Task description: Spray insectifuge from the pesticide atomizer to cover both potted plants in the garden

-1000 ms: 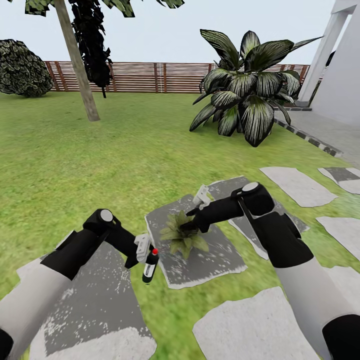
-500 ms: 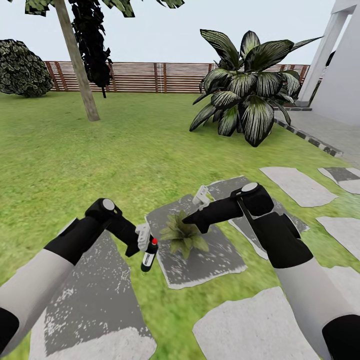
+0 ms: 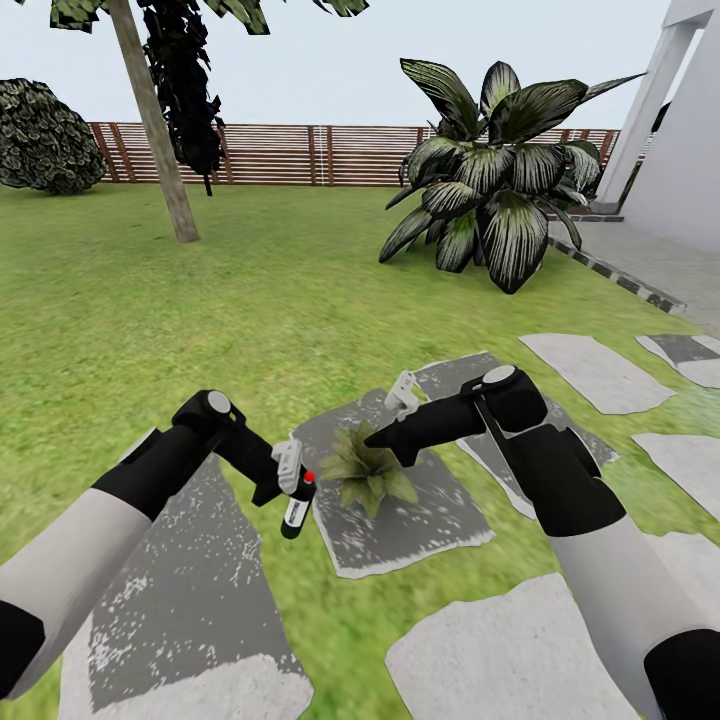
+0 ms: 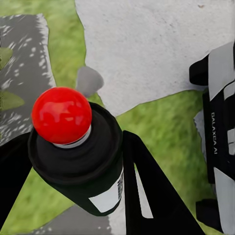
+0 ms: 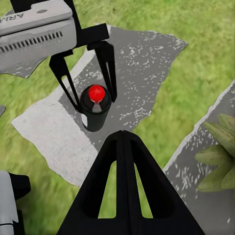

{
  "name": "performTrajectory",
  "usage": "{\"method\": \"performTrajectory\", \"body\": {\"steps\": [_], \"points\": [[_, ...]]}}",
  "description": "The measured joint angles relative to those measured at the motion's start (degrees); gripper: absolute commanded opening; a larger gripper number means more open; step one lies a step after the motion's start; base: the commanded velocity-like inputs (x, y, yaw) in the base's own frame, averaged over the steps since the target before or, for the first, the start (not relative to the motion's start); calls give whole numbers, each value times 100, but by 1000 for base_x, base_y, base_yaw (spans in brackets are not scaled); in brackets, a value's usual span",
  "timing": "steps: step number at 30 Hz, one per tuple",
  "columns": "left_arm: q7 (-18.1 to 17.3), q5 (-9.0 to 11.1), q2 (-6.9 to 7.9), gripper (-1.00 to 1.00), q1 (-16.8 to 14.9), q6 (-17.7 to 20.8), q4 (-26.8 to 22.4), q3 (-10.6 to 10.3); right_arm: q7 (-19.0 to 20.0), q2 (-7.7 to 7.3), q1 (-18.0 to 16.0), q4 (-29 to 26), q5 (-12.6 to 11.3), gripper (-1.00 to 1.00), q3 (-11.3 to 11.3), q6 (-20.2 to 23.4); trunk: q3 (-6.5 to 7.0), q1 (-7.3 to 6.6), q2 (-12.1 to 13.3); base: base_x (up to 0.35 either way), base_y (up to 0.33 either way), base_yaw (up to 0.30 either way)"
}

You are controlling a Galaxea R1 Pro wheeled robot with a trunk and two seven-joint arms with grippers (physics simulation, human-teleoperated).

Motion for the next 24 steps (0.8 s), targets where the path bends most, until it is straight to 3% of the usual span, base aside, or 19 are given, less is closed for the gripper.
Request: {"method": "performTrajectory", "body": {"steps": [5,10,15,24], "points": [[0,-9,-31,-100,-23,15,1,8,-2,0,0,0,4,-100,0,0,0,0,0,0,0,0],[0,-19,-324,-100,-25,15,0,9,-5,0,0,0,5,-100,0,0,0,0,0,0,0,0],[0,-20,-516,-100,-25,16,1,8,-6,0,0,0,7,-100,0,0,0,0,0,0,0,0],[0,-18,-551,-100,-235,16,1,8,-6,0,0,0,5,-100,0,0,0,0,0,0,0,0]]}}
